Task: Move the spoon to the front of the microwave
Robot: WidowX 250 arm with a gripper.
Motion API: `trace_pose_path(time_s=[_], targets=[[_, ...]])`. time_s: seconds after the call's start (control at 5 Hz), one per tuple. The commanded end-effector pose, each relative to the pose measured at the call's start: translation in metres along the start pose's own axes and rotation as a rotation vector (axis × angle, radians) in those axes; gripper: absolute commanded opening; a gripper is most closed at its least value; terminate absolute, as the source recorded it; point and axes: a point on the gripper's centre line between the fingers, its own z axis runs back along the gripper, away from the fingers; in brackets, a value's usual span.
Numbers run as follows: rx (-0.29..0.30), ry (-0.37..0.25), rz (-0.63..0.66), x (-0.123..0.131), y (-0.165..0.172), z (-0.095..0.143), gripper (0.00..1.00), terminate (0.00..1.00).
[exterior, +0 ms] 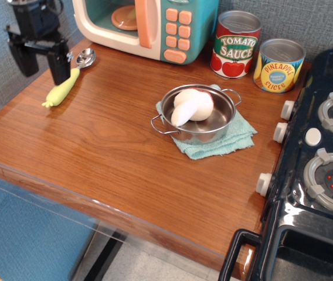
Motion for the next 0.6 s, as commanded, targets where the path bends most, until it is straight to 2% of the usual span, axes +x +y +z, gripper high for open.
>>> trace_pose_path(time_s=[0.0, 0.2, 0.4], targets=[[0.031, -0.044, -0.028, 0.0024, -0.0157, 0.0323, 1.0, 0.0], [0.031, -0.044, -0.028, 0.0024, -0.0157, 0.0323, 1.0, 0.0], [0.031, -0.044, -0.028, 0.0024, -0.0157, 0.0323, 1.0, 1.0]])
